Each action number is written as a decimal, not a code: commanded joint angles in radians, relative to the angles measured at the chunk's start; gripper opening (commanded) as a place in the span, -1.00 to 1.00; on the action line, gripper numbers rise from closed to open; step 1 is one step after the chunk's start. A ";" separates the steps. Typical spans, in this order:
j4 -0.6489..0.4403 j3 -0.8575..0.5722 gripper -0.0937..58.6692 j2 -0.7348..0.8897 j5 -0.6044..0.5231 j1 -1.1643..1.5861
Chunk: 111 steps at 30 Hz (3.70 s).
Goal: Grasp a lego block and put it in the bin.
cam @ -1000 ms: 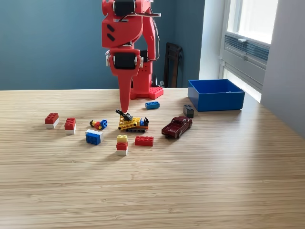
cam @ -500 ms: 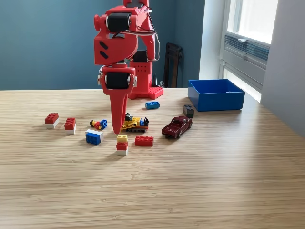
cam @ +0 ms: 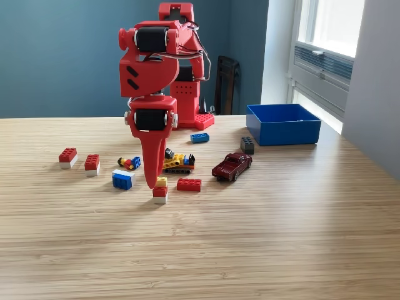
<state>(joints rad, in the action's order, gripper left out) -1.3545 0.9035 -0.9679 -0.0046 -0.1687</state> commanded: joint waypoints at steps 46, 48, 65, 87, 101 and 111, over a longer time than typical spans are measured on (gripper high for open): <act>-0.072 0.138 -1.00 -0.337 -0.066 0.112; -0.083 0.179 -1.00 -0.410 -0.064 0.156; -0.265 0.331 -1.00 -0.670 -0.163 0.764; -0.273 0.442 -1.00 -0.592 -0.233 1.330; -0.299 0.273 -0.29 -0.262 -0.213 1.308; -0.390 0.173 -0.13 -0.264 -0.198 1.305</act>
<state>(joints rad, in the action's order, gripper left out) -1.7089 1.1628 -1.2088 -0.1902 1.1397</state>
